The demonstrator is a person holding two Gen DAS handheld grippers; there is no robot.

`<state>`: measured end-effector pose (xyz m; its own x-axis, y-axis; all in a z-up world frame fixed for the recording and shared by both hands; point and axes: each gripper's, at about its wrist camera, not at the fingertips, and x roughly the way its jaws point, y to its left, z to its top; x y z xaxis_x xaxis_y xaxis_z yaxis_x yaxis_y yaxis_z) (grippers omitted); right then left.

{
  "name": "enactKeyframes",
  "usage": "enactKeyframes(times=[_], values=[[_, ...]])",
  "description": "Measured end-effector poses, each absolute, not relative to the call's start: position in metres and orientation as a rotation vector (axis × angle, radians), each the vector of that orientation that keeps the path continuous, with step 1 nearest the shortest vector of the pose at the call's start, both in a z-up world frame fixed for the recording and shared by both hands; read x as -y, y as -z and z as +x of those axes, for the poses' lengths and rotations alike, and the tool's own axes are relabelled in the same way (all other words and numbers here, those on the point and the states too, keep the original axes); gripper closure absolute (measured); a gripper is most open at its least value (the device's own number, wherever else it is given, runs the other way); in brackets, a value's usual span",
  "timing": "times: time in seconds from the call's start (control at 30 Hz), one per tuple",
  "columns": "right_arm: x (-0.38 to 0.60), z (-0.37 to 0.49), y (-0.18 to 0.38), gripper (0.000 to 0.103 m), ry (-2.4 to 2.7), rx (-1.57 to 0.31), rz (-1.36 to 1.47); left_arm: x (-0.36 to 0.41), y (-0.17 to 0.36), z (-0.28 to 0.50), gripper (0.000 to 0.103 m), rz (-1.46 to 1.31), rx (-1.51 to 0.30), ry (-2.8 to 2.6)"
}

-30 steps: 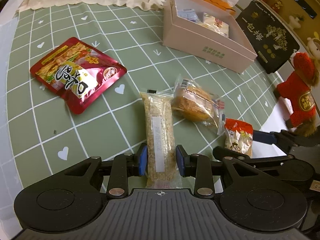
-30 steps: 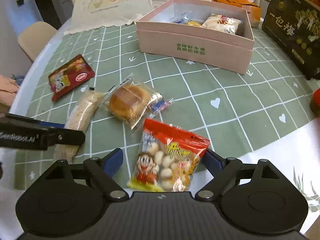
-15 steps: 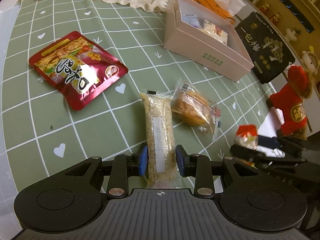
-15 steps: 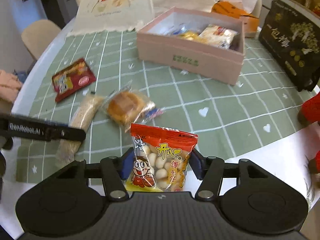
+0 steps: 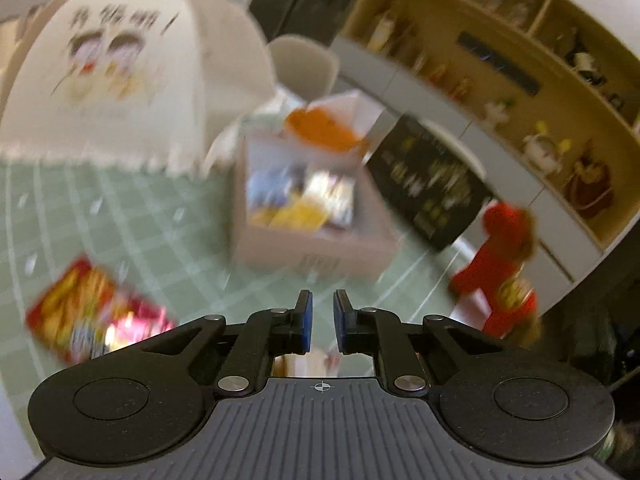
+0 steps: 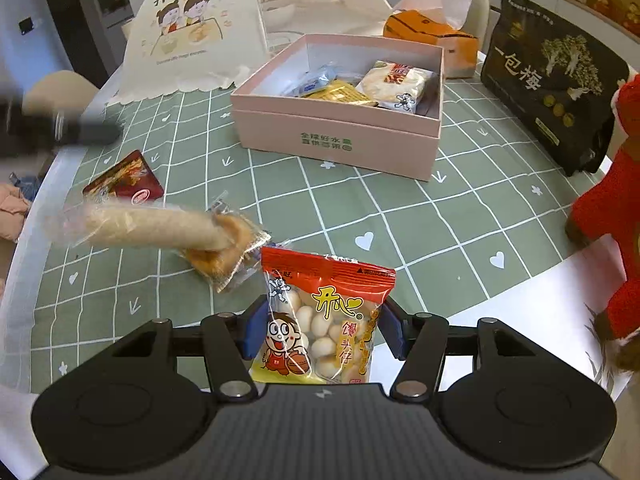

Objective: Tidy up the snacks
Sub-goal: 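Carry the rice bar toward the pink box with left while right carries the milk candy bag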

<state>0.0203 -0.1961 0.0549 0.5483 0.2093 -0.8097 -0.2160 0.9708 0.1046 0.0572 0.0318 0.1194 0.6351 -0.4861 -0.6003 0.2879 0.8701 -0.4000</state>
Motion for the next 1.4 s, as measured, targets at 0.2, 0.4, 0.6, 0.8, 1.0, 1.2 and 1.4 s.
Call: enactKeyframes(times=[0.2, 0.4, 0.6, 0.8, 1.0, 1.2, 1.4], values=[[0.202, 0.011, -0.059, 0.045, -0.227, -0.933, -0.009, -0.017, -0.114, 0.082, 0.085, -0.204, -0.844, 0.431], [0.213, 0.014, -0.045, 0.045, -0.191, -0.982, 0.008, 0.008, -0.064, 0.059, 0.080, 0.057, -1.036, 0.377], [0.207, 0.018, -0.042, 0.045, -0.209, -0.989, -0.008, 0.000, -0.050, 0.032, 0.079, 0.063, -1.088, 0.267], [0.195, 0.019, -0.041, 0.045, -0.257, -0.988, -0.024, -0.048, -0.046, 0.033, 0.078, -0.184, -1.139, 0.104], [0.188, 0.019, -0.036, 0.043, -0.285, -1.021, -0.018, -0.040, -0.040, 0.044, 0.075, -0.259, -1.152, 0.137], [0.184, 0.012, -0.028, 0.038, -0.278, -1.041, -0.056, -0.003, -0.030, 0.054, 0.055, -0.112, -1.126, 0.169], [0.184, 0.009, -0.024, 0.033, -0.245, -1.034, -0.086, 0.011, -0.023, 0.046, 0.052, 0.020, -1.089, 0.207]])
